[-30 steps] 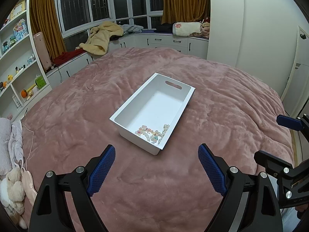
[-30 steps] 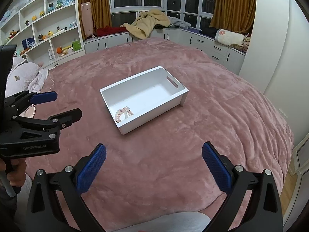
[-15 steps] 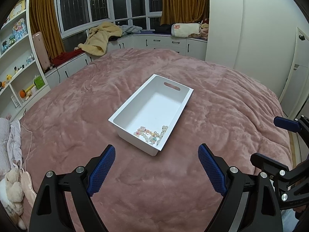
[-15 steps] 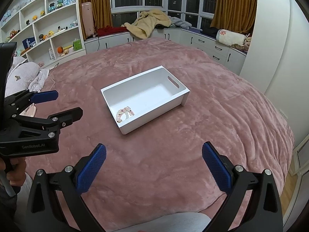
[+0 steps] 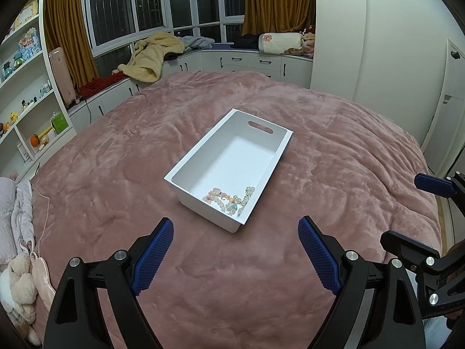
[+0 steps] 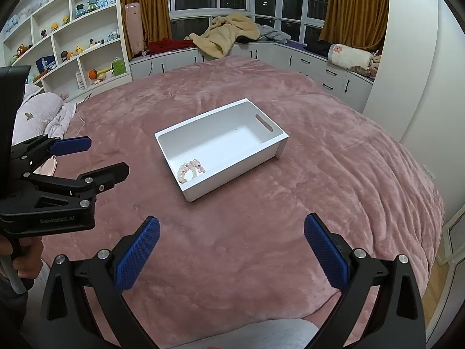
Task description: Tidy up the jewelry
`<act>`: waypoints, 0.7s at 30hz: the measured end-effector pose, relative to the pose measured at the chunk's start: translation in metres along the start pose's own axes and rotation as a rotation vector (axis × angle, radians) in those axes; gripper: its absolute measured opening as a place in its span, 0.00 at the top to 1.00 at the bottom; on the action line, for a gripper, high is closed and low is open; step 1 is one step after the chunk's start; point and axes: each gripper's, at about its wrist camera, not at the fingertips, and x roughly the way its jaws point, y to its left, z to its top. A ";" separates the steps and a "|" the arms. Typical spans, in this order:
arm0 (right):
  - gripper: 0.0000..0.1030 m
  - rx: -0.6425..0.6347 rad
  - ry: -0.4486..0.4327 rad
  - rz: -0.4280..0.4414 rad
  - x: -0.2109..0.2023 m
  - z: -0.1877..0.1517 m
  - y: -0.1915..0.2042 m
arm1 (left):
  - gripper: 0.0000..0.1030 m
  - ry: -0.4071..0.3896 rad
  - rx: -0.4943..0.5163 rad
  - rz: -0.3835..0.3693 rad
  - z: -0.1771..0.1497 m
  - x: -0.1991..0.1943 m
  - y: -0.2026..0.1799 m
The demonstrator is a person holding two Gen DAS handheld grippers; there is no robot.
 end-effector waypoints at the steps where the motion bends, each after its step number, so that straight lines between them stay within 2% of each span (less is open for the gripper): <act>1: 0.05 0.000 -0.001 -0.003 0.000 0.000 0.000 | 0.14 0.001 0.000 0.000 -0.001 0.000 0.001; 21: 0.05 0.003 -0.007 -0.008 -0.005 -0.004 0.001 | 0.13 0.001 0.006 0.010 -0.001 -0.001 0.009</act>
